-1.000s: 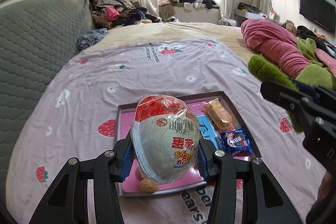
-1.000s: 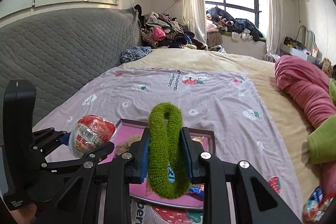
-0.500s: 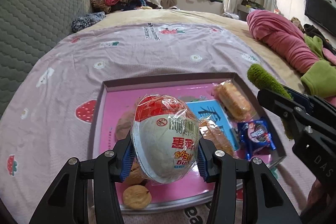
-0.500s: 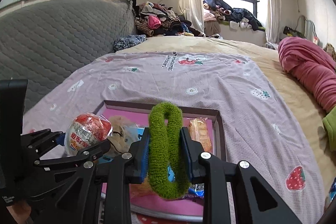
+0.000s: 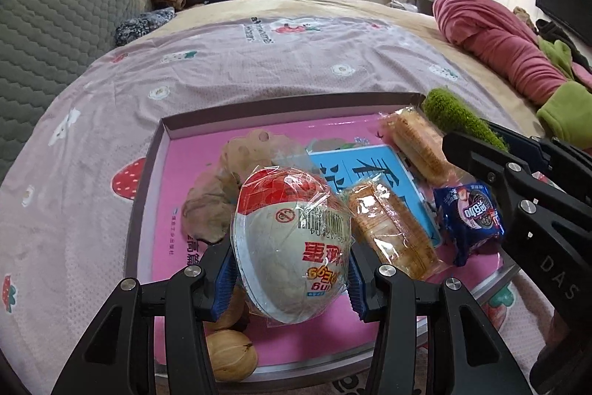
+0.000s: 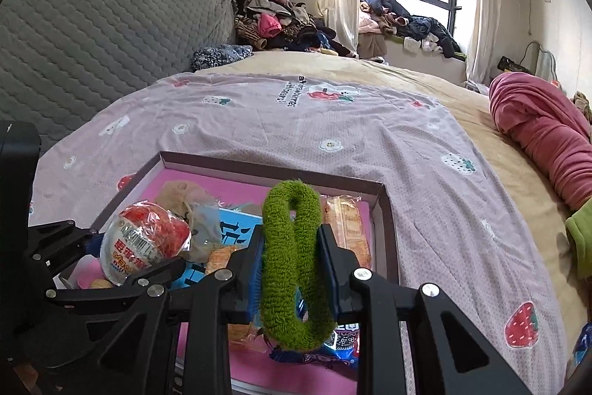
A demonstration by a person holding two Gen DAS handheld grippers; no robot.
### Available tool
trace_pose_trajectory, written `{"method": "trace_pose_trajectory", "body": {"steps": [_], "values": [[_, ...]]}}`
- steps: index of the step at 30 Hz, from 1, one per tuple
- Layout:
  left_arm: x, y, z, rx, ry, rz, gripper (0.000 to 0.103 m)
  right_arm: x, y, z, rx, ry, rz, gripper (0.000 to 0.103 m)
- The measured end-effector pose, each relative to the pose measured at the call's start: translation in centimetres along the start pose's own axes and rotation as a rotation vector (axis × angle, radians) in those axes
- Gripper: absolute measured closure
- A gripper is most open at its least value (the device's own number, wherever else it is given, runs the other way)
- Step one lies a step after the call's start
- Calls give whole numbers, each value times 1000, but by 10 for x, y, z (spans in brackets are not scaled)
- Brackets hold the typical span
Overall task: Organize objects
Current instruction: 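Lift the egg snack and green hair tie and carry both over the tray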
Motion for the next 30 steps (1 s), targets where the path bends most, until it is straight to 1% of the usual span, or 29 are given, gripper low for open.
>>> {"method": "trace_pose_trajectory", "body": {"steps": [10,18,30], "values": [[1,2,5,-15,-2,4,52,-4,8,17,-46,4,-15,75],[-1,4,12,-35,0,4,52,-7,16,31,-95,-23,-20,75],[-1,7,24,-70,1,10,51,-8,20,38,-128,-29,-17,72]]}}
Point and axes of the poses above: each gripper's, at about its wrist camera, not at the fingertips, and z roughly the way its jaws point, x to its right, y to its underside, the point moved 3 cm from there along z, roughly the way its jaws point, and after that the axes turned 9 degrees about -x, right-handed, at the moved point
